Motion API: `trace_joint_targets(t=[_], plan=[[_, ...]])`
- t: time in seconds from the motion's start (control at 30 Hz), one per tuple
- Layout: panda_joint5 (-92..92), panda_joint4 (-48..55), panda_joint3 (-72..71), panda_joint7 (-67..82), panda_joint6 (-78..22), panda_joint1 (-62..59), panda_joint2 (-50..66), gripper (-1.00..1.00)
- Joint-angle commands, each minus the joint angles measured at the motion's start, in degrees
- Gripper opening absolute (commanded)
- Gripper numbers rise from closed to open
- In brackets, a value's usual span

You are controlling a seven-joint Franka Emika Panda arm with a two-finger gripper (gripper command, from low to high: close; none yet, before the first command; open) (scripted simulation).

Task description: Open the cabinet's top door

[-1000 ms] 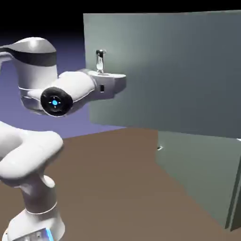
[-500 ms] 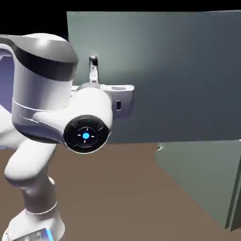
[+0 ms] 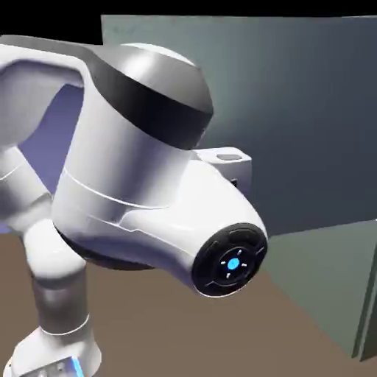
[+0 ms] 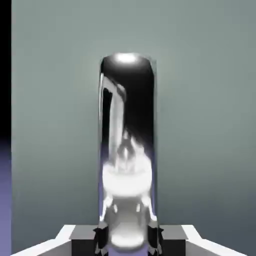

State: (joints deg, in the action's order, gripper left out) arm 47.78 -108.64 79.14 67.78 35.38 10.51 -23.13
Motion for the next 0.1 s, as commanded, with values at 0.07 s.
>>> trace_joint_targets(t=[0.07], plan=[[-0.69, 2.55, 5.08, -0.99, -0.46, 6.25, -1.15, -1.0]])
